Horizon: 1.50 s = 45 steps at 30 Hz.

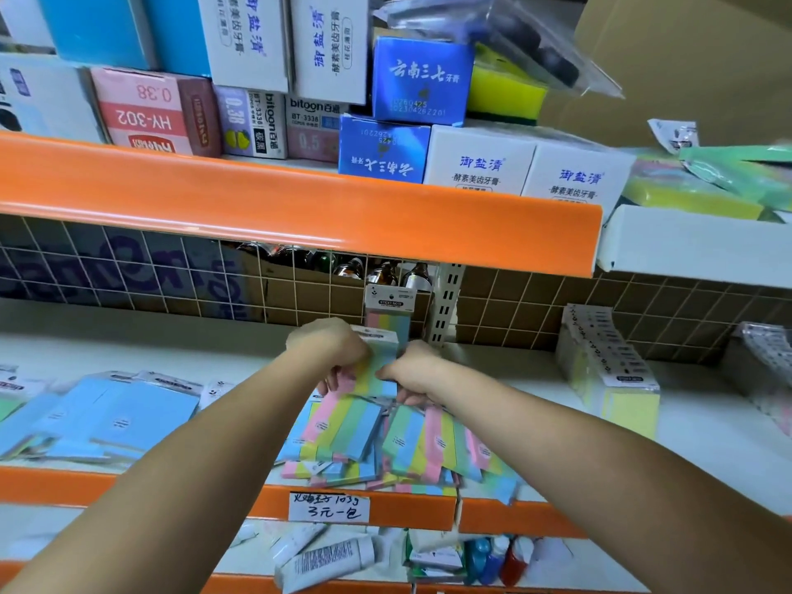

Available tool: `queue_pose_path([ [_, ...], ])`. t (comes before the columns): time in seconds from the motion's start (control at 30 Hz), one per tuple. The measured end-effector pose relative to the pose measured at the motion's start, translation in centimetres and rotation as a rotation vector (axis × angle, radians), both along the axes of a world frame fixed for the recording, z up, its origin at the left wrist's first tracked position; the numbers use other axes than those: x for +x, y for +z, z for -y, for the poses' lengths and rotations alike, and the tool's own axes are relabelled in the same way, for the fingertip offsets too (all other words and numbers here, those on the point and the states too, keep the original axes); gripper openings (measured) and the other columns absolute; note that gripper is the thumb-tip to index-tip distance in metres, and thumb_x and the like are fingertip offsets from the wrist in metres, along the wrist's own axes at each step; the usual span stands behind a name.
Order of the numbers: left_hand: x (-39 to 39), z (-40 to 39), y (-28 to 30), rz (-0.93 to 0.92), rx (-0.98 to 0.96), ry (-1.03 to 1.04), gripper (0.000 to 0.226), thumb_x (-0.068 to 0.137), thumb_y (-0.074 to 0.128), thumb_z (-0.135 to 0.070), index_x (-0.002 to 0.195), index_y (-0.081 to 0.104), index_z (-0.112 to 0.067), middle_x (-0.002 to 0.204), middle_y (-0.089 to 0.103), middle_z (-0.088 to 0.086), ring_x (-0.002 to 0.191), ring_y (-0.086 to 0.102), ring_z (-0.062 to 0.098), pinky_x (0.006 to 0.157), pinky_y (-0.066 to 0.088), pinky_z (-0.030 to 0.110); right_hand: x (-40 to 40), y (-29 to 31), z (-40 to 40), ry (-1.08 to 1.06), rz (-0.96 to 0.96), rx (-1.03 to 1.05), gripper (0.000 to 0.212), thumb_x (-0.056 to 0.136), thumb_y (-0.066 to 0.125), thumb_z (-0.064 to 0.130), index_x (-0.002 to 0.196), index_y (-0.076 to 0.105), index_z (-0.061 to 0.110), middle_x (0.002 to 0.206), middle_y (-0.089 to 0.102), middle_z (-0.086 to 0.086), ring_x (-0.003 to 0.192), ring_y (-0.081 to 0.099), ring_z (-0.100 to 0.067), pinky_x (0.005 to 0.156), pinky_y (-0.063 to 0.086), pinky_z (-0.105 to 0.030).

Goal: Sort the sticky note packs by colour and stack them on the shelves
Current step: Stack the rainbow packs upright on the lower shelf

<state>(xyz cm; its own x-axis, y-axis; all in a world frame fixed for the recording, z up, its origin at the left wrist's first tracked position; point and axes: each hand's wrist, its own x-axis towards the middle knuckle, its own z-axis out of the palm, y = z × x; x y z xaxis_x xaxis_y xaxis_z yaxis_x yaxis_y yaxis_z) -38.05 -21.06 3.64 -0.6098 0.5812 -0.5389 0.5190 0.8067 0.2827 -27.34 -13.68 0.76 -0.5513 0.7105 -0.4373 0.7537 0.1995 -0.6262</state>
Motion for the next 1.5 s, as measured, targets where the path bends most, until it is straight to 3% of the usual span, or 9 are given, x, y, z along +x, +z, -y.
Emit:
queue_pose_path([
  [0.17, 0.1, -1.5, -2.0, -0.060, 0.262, 0.042, 0.028, 0.084, 0.050, -0.022, 0.068, 0.071, -0.013, 0.076, 0.074, 0.003, 0.064, 0.069, 0.021, 0.064, 0.053, 0.024, -0.8, -1.3, -1.8, -0.035, 0.037, 0.147, 0.035, 0.094, 0.048, 0.011, 0.128, 0.052, 0.003, 0.103, 0.062, -0.014, 0.066, 0.060, -0.026, 0.052, 0.049, -0.028],
  [0.27, 0.3, -2.6, -3.2, -0.056, 0.351, 0.053, 0.016, 0.085, 0.052, -0.021, 0.087, 0.066, -0.014, 0.095, 0.069, 0.006, 0.083, 0.067, 0.025, 0.065, 0.049, 0.028, -1.3, -2.4, -2.7, -0.067, 0.029, 0.162, 0.034, 0.093, 0.043, 0.008, 0.125, 0.054, 0.001, 0.102, 0.058, -0.013, 0.082, 0.058, -0.029, 0.058, 0.049, -0.029],
  [0.33, 0.2, -3.3, -4.0, -0.014, 0.386, 0.093, 0.020, 0.085, 0.054, -0.020, 0.095, 0.067, -0.009, 0.099, 0.069, 0.007, 0.085, 0.066, 0.025, 0.062, 0.048, 0.027, -1.7, -2.9, -3.1, -0.078, 0.026, 0.149, 0.035, 0.094, 0.040, 0.007, 0.126, 0.053, 0.000, 0.102, 0.056, -0.012, 0.081, 0.053, -0.026, 0.053, 0.041, -0.026],
  [0.47, -0.2, -4.4, -5.3, 0.054, 0.407, 0.157, 0.024, 0.089, 0.056, -0.027, 0.101, 0.063, -0.007, 0.098, 0.066, 0.007, 0.084, 0.062, 0.024, 0.066, 0.045, 0.027, -2.1, -3.8, -3.5, -0.118, -0.077, 0.136, 0.036, 0.095, 0.041, 0.009, 0.129, 0.054, 0.011, 0.117, 0.062, -0.011, 0.088, 0.057, -0.024, 0.068, 0.047, -0.027],
  [0.63, -0.9, -5.5, -5.9, 0.111, 0.416, 0.164, 0.033, 0.091, 0.055, -0.030, 0.117, 0.059, -0.010, 0.110, 0.063, 0.009, 0.096, 0.059, 0.024, 0.074, 0.043, 0.028, -2.5, -4.8, -4.1, -0.140, -0.185, 0.093, 0.029, 0.098, 0.041, 0.017, 0.125, 0.052, 0.012, 0.111, 0.061, -0.010, 0.077, 0.052, -0.019, 0.057, 0.037, -0.023],
  [0.8, -1.1, -5.7, -6.8, 0.218, 0.476, 0.109, 0.035, 0.094, 0.052, -0.029, 0.124, 0.058, -0.013, 0.121, 0.061, 0.010, 0.110, 0.057, 0.025, 0.085, 0.042, 0.029, -3.0, -5.5, -4.3, -0.149, -0.219, 0.033, 0.030, 0.100, 0.039, 0.017, 0.128, 0.048, 0.009, 0.115, 0.058, -0.015, 0.092, 0.055, -0.025, 0.074, 0.037, -0.028],
  [1.0, -1.5, -5.5, -7.6, 0.237, 0.450, 0.018, 0.035, 0.100, 0.043, -0.026, 0.129, 0.052, -0.009, 0.128, 0.056, 0.011, 0.105, 0.055, 0.025, 0.078, 0.039, 0.027, -3.4, -6.9, -5.0, -0.136, -0.222, 0.001, 0.037, 0.098, 0.043, 0.014, 0.134, 0.043, 0.014, 0.130, 0.051, -0.011, 0.089, 0.051, -0.019, 0.058, 0.037, -0.021],
  [1.27, -1.8, -5.7, -7.7, 0.231, 0.443, 0.023, 0.036, 0.099, 0.048, -0.028, 0.131, 0.051, -0.011, 0.130, 0.055, 0.010, 0.116, 0.053, 0.024, 0.083, 0.037, 0.024, -3.1, -7.3, -5.6, -0.164, -0.219, -0.065, 0.041, 0.095, 0.051, 0.021, 0.134, 0.038, 0.016, 0.106, 0.055, -0.009, 0.071, 0.048, -0.013, 0.059, 0.037, -0.023],
  [1.5, -1.9, -5.4, -7.7, 0.269, 0.442, 0.061, 0.038, 0.097, 0.048, -0.034, 0.128, 0.050, -0.012, 0.125, 0.058, 0.016, 0.102, 0.058, 0.027, 0.077, 0.041, 0.029, -3.5, -7.2, -6.1, -0.136, -0.140, -0.082, 0.055, 0.096, 0.049, 0.022, 0.145, 0.026, 0.015, 0.122, 0.052, -0.010, 0.083, 0.049, -0.017, 0.065, 0.046, -0.025],
])
